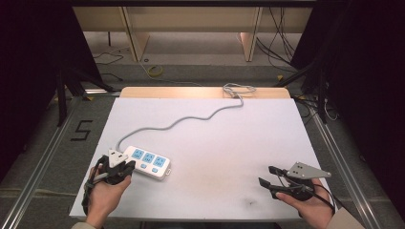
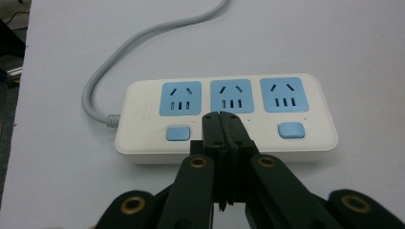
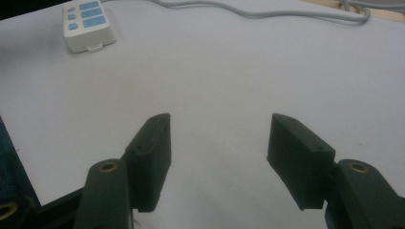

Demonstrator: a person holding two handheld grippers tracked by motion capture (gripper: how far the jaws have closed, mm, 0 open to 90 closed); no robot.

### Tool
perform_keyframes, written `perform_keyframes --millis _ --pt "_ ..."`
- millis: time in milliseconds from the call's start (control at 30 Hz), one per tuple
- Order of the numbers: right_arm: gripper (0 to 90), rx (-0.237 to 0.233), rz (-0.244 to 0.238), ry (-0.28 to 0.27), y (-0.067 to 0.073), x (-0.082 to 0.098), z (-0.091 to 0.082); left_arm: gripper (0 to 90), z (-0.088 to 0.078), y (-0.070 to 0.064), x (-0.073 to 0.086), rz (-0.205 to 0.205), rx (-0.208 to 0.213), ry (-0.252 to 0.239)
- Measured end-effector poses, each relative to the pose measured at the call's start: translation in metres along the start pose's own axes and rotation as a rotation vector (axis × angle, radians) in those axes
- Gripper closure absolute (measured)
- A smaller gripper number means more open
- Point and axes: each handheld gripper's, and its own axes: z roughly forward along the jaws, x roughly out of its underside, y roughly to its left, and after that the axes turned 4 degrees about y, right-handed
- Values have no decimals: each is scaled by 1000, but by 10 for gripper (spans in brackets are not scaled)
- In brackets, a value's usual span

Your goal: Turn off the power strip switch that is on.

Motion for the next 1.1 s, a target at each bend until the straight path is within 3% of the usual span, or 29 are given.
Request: perform_keyframes --millis 1100 --pt "394 0 10 6 -1 1 1 898 12 20 -11 -4 -18 42"
